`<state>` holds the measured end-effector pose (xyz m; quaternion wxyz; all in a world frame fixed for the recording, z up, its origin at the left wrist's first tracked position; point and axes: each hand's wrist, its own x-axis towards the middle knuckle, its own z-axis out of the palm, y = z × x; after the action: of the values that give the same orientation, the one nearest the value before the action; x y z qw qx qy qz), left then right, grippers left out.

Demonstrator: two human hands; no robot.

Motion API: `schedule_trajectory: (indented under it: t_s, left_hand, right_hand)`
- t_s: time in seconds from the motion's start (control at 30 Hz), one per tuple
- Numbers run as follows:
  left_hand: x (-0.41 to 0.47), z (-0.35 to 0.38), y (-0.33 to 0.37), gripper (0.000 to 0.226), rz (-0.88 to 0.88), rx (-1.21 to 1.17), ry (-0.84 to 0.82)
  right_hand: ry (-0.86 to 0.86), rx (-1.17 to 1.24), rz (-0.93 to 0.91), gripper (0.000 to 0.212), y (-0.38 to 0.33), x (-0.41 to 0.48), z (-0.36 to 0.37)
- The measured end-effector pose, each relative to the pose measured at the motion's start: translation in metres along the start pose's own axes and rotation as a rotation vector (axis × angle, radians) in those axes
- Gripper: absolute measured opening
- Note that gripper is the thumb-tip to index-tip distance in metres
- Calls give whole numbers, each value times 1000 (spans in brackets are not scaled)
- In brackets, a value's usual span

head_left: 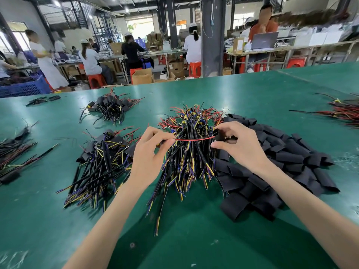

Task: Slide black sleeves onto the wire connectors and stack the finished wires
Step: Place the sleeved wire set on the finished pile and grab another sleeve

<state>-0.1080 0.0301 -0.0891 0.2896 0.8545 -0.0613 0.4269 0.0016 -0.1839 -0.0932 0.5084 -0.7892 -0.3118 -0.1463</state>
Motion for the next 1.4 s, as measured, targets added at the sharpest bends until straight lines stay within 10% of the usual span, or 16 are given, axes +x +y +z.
schedule_trajectory:
  t_s: [0.37, 0.53, 1.4]
  left_hand:
    - [-2, 3, -2, 10, -10, 19, -89]
    - [-8, 9, 6, 49, 33, 31, -284]
    - [-8, 15, 19, 26, 21, 13, -210]
  right_hand:
    - [-5, -299, -395, 36, -5, -4, 2]
    - [31, -506, -541, 37, -7, -6, 8]
    - [-124, -364, -439, 37, -21, -22, 17]
